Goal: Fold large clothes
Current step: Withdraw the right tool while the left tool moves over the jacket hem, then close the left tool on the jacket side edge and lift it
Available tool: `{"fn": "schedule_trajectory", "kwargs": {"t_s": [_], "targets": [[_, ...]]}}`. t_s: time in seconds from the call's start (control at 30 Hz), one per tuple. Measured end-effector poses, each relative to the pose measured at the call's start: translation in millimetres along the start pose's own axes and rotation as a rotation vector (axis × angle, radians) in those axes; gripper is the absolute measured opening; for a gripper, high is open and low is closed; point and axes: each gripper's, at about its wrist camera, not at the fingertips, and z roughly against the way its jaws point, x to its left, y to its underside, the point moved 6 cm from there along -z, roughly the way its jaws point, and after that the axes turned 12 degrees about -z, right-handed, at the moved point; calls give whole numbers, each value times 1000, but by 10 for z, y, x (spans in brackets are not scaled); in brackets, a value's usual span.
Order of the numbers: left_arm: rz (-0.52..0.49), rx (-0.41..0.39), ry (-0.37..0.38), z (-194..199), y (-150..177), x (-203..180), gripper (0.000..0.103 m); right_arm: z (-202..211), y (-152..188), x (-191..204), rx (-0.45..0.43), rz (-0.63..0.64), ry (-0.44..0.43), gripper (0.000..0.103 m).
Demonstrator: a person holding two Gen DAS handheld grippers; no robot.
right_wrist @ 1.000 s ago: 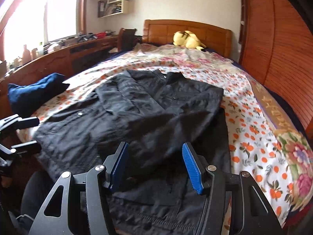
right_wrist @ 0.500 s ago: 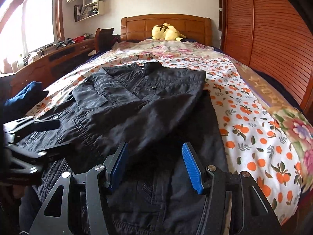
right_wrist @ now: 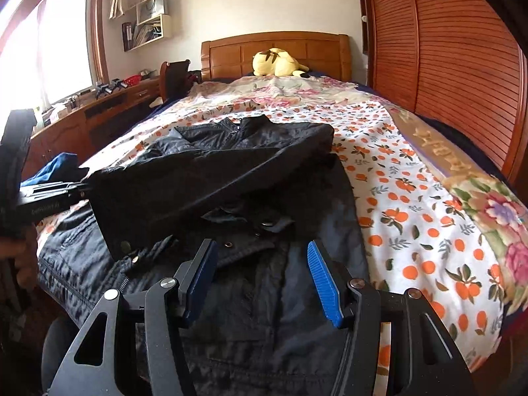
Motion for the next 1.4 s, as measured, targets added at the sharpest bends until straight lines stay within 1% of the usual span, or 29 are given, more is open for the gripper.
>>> {"fn": "schedule_trajectory", "kwargs": {"t_s": [0.07,0.1,0.13,0.2,0.27,0.3,0.33,0.37,0.4,0.47,0.53,0.57,0.9,1.07,1.1,1.13,1.2,1.23,1.27,1.3,1.33,1.37,1.4], "targets": [[31,14,-5,6,27,113,16,-32,27,13,7,-2,-7,59],[38,14,-10,8,42,143,22,-49,45,17,11,-3,-11,59],[41,8,-21,22,57,173,32,-66,63,19,13,-1,-12,59],[44,-19,-35,80,89,204,44,-98,88,17,13,5,-12,59],[42,-28,-21,115,121,185,51,-134,118,29,17,4,-20,59],[39,-28,-18,117,126,175,61,-156,138,35,20,4,-20,59],[32,-32,-12,132,143,148,74,-173,141,50,21,5,-17,59],[20,-39,0,145,160,106,79,-182,132,63,20,5,-19,59],[6,-45,14,153,175,57,80,-180,117,79,14,4,-24,59],[-15,-40,22,132,208,-25,80,-177,102,105,-3,5,-28,59],[-25,-36,2,99,256,-91,80,-198,122,120,-6,9,-22,59],[-36,-35,6,71,286,-147,80,-208,133,125,-6,12,-20,59],[-189,48,38,-299,499,-648,80,-177,171,187,-33,22,-26,59],[-211,92,9,-468,527,-673,81,-156,167,151,-46,6,-27,59],[-216,100,3,-494,533,-671,79,-157,167,142,-46,-1,-27,59],[-231,121,-9,-538,549,-665,71,-158,166,132,-45,-8,-28,59],[-253,146,-24,-599,584,-656,67,-163,163,113,-44,-21,-28,59],[-252,145,-11,-601,594,-645,59,-166,163,110,-43,-25,-29,59],[-245,145,2,-596,597,-629,57,-167,163,110,-43,-27,-28,59],[-240,146,12,-593,596,-625,49,-167,162,109,-44,-28,-26,59],[-237,147,18,-573,587,-607,33,-168,161,108,-44,-28,-26,59],[-240,145,9,-560,569,-594,25,-167,159,109,-46,-28,-24,59],[-239,143,7,-527,541,-570,19,-163,161,108,-48,-27,-24,59]]}}
